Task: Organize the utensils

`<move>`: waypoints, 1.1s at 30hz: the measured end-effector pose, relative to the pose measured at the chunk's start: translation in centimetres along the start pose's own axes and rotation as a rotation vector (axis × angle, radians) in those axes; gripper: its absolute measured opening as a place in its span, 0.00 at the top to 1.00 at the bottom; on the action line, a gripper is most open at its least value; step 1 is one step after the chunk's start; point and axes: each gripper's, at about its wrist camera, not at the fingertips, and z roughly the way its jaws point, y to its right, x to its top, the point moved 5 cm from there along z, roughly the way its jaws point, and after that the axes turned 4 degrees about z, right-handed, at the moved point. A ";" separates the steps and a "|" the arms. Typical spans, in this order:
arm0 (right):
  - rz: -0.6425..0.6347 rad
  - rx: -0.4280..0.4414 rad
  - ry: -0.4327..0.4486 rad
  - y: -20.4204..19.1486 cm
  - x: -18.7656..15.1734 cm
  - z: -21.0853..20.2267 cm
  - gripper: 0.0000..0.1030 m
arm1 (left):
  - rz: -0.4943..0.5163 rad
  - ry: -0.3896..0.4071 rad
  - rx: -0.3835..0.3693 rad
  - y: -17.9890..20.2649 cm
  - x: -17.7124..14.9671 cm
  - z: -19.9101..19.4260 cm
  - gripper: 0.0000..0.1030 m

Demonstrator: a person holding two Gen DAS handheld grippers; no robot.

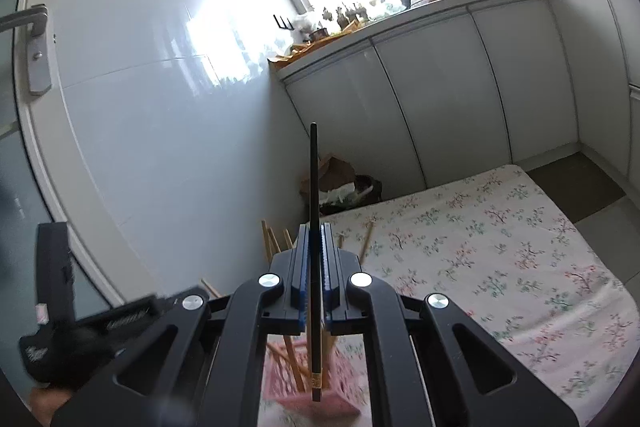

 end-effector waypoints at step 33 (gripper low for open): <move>-0.116 -0.122 -0.273 2.9 -3.8 -14.4 0.31 | 0.189 0.019 0.022 5.6 -2.4 -4.6 0.16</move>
